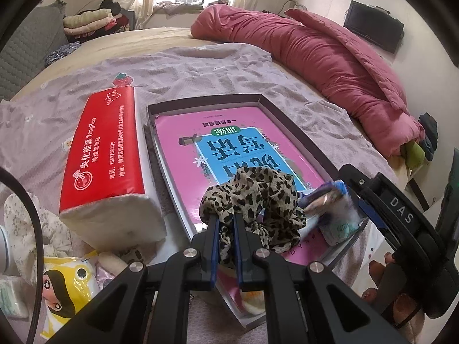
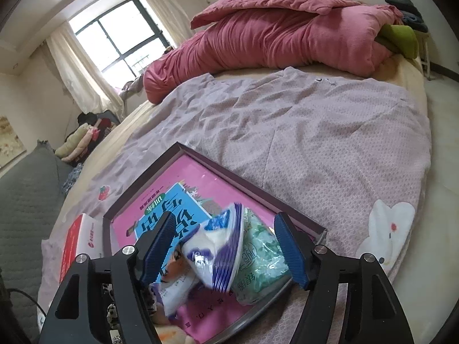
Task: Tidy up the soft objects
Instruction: 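Lower the scrunchie onto the tray and open the left gripper, then move both tools back from the tray toward the remaining items beside the tissue pack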
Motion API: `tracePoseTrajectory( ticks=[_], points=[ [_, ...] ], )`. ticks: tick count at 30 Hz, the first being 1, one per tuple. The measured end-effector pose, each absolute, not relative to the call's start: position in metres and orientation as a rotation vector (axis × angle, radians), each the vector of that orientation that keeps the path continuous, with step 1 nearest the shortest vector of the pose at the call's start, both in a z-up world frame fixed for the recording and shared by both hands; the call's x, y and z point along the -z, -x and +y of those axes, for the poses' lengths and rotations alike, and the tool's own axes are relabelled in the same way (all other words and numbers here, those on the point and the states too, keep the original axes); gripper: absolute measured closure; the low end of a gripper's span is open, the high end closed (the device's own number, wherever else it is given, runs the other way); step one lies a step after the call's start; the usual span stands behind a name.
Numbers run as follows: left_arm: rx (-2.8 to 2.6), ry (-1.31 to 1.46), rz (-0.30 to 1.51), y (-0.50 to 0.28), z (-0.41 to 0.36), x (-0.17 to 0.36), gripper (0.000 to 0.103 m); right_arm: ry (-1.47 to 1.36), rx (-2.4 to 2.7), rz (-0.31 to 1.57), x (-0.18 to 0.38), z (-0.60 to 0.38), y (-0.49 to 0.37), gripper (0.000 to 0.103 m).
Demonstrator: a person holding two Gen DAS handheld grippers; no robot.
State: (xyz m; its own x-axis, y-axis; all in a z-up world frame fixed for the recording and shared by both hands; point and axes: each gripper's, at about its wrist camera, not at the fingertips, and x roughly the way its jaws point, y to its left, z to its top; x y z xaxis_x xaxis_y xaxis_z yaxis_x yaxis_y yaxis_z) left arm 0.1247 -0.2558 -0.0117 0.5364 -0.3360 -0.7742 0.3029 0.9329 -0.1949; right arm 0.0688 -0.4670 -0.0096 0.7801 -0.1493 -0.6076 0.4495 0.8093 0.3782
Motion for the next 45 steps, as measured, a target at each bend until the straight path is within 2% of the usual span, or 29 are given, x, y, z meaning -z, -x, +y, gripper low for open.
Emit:
tracePoseTrajectory(
  ticks=[8,11,14,16,23,26,29,38,40,45],
  points=[
    [0.352,0.056,0.914,-0.136,-0.258,0.003,0.093,-0.545,0.339,0.58,0.009,-0.468,-0.066,0.031],
    [0.352,0.054,0.912,-0.14,-0.261,0.001,0.09,-0.547,0.338,0.573,0.008,-0.468,-0.065,0.03],
    [0.355,0.044,0.909,-0.142,-0.263,-0.001,0.075,-0.547,0.336,0.574,0.008,-0.469,-0.065,0.03],
    [0.358,0.052,0.902,-0.143,-0.262,-0.003,0.061,-0.548,0.334,0.572,0.008,-0.469,-0.065,0.03],
    [0.372,0.044,0.893,-0.14,-0.262,-0.005,0.059,-0.542,0.329,0.572,0.007,-0.468,-0.065,0.03],
    [0.376,0.035,0.894,-0.138,-0.262,-0.005,0.056,-0.542,0.33,0.573,0.007,-0.468,-0.065,0.03],
    [0.385,0.041,0.902,-0.138,-0.261,-0.005,0.049,-0.544,0.331,0.576,0.007,-0.467,-0.066,0.03],
    [0.419,0.051,0.896,-0.132,-0.259,-0.008,0.046,-0.548,0.333,0.58,0.009,-0.467,-0.066,0.03],
    [0.424,0.047,0.894,-0.13,-0.259,-0.009,0.04,-0.537,0.329,0.577,0.008,-0.465,-0.067,0.03],
    [0.435,0.053,0.89,-0.125,-0.256,-0.012,0.038,-0.521,0.319,0.569,0.006,-0.462,-0.067,0.03]
  ],
)
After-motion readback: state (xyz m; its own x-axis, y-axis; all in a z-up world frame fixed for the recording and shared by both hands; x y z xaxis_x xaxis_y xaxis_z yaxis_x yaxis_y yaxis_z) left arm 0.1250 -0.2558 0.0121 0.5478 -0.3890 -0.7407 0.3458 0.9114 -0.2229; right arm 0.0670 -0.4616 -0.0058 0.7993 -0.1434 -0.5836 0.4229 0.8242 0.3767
